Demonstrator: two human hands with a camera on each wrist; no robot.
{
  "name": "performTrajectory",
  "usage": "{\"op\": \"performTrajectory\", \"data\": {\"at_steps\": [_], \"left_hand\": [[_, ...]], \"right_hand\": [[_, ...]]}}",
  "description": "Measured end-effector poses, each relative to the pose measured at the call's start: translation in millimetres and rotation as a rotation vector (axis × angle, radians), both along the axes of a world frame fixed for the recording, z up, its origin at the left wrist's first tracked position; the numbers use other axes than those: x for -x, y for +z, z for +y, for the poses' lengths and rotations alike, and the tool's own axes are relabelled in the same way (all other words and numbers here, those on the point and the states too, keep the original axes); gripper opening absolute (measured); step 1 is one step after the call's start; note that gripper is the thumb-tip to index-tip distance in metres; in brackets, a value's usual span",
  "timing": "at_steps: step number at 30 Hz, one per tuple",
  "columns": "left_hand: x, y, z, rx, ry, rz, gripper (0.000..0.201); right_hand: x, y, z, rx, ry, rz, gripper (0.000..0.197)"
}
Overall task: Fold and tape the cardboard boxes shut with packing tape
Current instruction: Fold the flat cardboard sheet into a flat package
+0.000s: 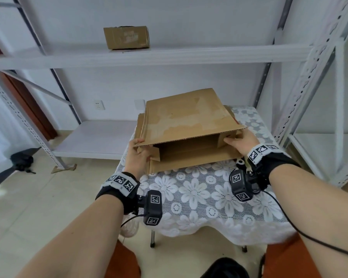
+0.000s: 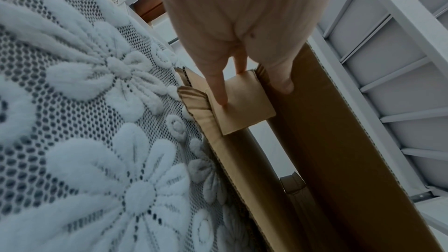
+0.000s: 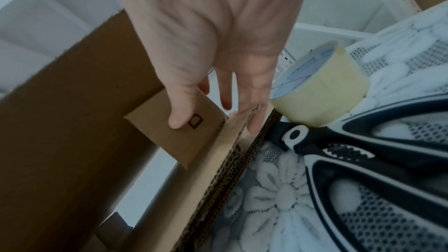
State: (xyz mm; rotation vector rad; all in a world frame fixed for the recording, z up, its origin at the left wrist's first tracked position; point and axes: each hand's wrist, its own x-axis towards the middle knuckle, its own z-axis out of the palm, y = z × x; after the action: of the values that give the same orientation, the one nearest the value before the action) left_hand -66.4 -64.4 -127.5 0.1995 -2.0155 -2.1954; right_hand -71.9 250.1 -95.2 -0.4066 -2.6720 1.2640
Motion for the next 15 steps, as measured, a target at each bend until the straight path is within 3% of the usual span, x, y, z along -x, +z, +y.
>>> {"op": "performTrajectory", "data": {"at_steps": [6,15], "left_hand": [[6.0,3.2,-0.5,0.035,0.007,0.017,0.024],[9.1,2.4,-2.0,0.067,0.02,-0.013,0.035]], "right_hand": [[6.8,-1.5,-9.0,-0.045,-0.046,-0.05,0.029],[11.7,-11.8,-14.1,-0.146,-0.152,-0.04,0.05]]}}
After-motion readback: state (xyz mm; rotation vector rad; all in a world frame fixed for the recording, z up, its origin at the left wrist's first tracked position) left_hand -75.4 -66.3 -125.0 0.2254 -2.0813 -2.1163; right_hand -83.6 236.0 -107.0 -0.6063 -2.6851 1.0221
